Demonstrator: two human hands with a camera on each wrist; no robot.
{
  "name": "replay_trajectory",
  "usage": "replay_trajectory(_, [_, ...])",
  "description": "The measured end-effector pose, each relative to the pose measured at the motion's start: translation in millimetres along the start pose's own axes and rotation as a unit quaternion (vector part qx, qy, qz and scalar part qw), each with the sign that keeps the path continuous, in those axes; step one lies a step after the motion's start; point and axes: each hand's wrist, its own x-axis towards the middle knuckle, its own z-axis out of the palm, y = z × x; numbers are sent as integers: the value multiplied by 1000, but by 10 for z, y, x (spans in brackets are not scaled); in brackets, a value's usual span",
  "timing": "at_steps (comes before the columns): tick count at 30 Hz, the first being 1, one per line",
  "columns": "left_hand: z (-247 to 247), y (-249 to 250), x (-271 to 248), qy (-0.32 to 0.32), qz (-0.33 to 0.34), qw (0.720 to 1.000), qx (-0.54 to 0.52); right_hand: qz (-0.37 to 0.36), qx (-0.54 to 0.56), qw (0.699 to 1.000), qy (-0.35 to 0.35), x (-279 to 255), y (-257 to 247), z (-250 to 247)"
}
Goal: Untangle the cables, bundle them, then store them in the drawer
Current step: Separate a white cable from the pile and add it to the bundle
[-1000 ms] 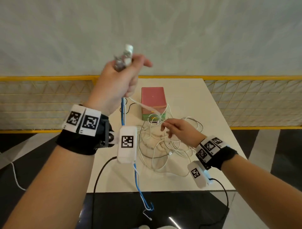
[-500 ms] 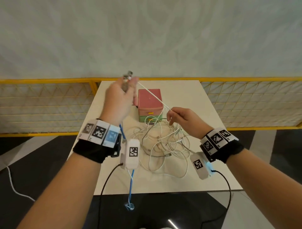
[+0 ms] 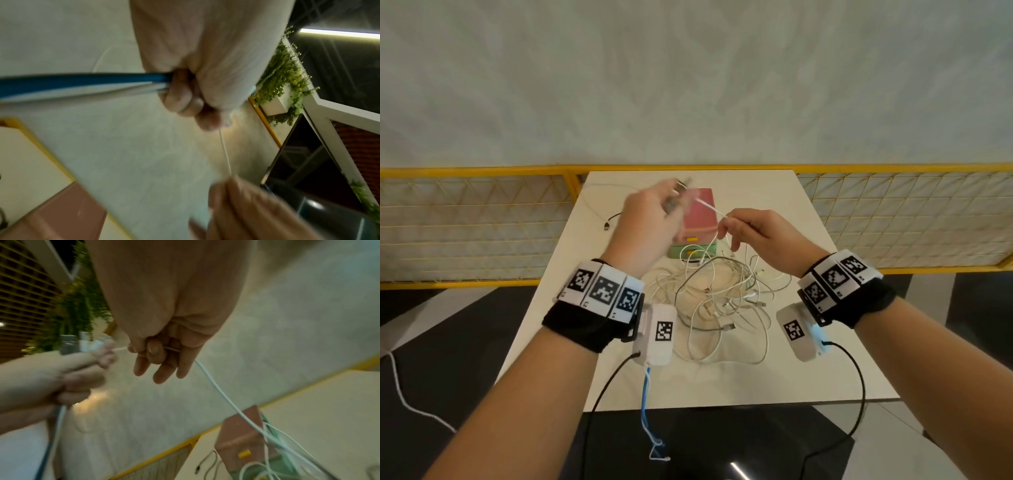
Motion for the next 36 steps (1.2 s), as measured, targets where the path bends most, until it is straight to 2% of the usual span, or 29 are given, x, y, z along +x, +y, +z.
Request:
replay_trajectory(2, [-131, -55, 100, 105, 4, 994, -19, 30, 9, 1000, -4, -35, 146, 32])
replay_trajectory(4, [-194, -87, 143, 117, -1, 993, 4, 39, 5, 999, -16, -51, 211, 54])
replay_trajectory(7, [-120, -43, 99, 39, 3, 999, 13, 23, 1, 999, -25, -17, 137, 67])
replay_trajectory(10, [62, 27, 22, -95, 0, 994, 60, -11, 6, 1000, -19, 52, 19, 66])
replay_trajectory(12, [159, 31, -12, -133, -6, 988, 75, -36, 20, 999, -15, 115, 17, 66])
replay_trajectory(14, [160, 42, -3, -96, 0, 994, 46, -35, 39, 999, -12, 146, 143, 92])
replay_trajectory(18, [-20, 4, 157, 89, 20, 995, -35, 39, 39, 998, -13, 90, 514, 173])
replay_trajectory(20, [-81, -53, 210, 114, 18, 993, -29, 60, 9, 998, -28, 95, 582, 185])
replay_trajectory(24, [-83, -82, 184, 62, 3, 997, 40, 58, -15, 997, -48, 175, 484, 143])
replay_trajectory(28, [174, -80, 112, -82, 10, 991, 103, -2, -25, 998, -51, 267, 316, 167])
replay_trajectory(30, [271, -105, 101, -113, -8, 986, 126, -28, -28, 998, -46, 309, 267, 177])
replay_trajectory(32, [265, -115, 127, -80, -11, 991, 107, -37, -14, 999, -38, 325, 305, 173])
replay_trajectory(36, [19, -84, 250, 82, 9, 997, 6, 26, -3, 999, -44, 210, 625, 216])
